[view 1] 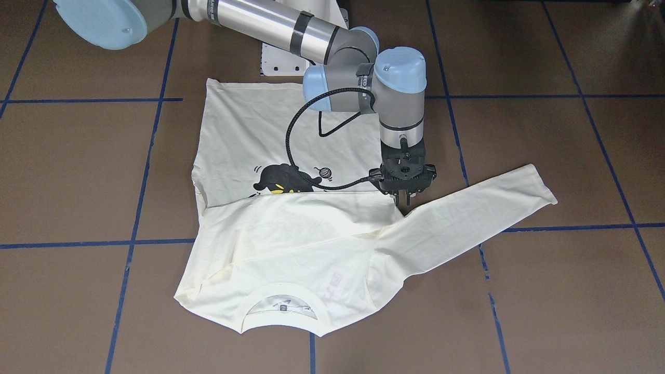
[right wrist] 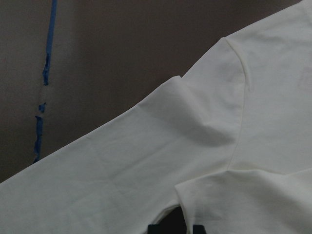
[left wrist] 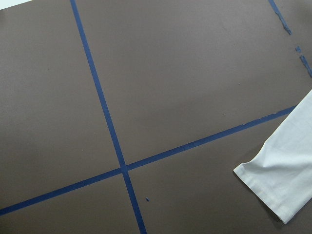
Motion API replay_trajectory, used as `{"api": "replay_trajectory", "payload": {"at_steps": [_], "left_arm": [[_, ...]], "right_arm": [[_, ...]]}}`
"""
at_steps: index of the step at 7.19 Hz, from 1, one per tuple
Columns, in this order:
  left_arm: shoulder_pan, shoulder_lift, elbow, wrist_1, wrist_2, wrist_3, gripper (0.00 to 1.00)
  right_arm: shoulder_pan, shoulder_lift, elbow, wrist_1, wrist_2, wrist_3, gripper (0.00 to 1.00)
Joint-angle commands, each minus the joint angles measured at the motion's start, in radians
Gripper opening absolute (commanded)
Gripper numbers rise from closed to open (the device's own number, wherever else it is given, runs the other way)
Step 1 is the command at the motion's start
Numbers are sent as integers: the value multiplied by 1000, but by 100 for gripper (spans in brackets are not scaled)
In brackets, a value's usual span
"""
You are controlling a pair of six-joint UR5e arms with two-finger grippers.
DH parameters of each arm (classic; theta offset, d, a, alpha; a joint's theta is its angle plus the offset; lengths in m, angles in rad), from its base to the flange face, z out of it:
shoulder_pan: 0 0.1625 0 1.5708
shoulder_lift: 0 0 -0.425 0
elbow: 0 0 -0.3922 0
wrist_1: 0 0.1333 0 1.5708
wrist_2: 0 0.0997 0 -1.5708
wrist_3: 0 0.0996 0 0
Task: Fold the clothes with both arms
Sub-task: 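Grasp the sleeve nearest the right gripper and fold it across the chest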
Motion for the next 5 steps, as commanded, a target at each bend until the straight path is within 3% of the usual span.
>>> {"api": "replay_trajectory", "payload": {"at_steps": [1, 2, 3, 5], "left_arm": [[151, -15, 100, -174, -5, -205, 100], [180, -30, 167, -245, 2, -373, 100], [272, -36, 209, -294, 31, -416, 100], [351, -108, 282, -293, 38, -491, 99]], "right_arm": [[14, 3, 29, -2, 6, 5, 100], [37, -48, 118, -25, 63, 7, 100], [75, -167, 295, -103, 132, 1, 100], [144, -357, 504, -197, 205, -68, 100]]}}
